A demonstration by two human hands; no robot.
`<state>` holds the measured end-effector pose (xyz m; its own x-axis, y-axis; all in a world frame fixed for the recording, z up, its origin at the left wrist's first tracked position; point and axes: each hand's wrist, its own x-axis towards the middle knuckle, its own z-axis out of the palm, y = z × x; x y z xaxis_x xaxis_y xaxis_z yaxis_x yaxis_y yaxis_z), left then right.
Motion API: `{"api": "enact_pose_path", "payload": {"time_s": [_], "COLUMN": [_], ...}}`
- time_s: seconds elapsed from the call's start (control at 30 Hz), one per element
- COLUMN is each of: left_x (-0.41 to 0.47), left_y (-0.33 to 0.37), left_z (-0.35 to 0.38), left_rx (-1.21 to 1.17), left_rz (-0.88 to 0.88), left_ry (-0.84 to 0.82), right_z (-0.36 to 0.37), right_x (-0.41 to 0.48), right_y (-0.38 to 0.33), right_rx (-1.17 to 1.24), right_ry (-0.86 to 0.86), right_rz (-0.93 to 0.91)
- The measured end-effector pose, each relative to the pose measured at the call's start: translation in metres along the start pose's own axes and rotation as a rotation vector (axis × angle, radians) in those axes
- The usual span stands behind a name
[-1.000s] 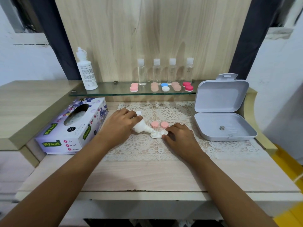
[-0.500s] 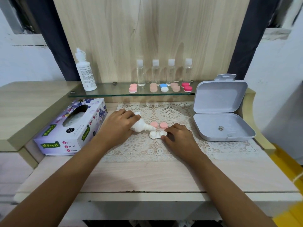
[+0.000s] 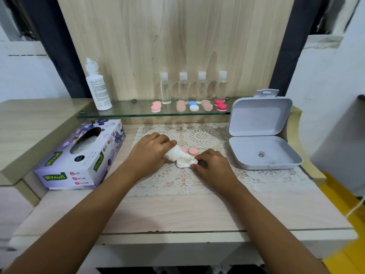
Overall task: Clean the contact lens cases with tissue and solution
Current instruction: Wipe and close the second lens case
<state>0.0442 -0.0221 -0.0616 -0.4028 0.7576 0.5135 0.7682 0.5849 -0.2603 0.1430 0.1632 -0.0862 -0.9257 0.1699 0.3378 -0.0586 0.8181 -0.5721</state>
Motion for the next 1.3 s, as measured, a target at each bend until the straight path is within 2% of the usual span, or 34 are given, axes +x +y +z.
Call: {"api": "enact_pose_path", "payload": {"time_s": [0.8, 1.3], "left_x": [0.0022, 0.0025], "left_y": [0.0017, 0.004], "left_z": [-0.0014, -0.0028], "left_rx": [0.008, 0.003], "left_rz": [0.052, 0.034], "left_ry": [0.063, 0.045], "right_z": [-0.0001, -0.0007], "right_x": [0.0017, 0.0027], "right_y": [0.0015, 0.0022], "right_rx": [-0.031, -0.044], "right_ry": [-0.028, -0.04], "right_rz": [-0.011, -0.016]}}
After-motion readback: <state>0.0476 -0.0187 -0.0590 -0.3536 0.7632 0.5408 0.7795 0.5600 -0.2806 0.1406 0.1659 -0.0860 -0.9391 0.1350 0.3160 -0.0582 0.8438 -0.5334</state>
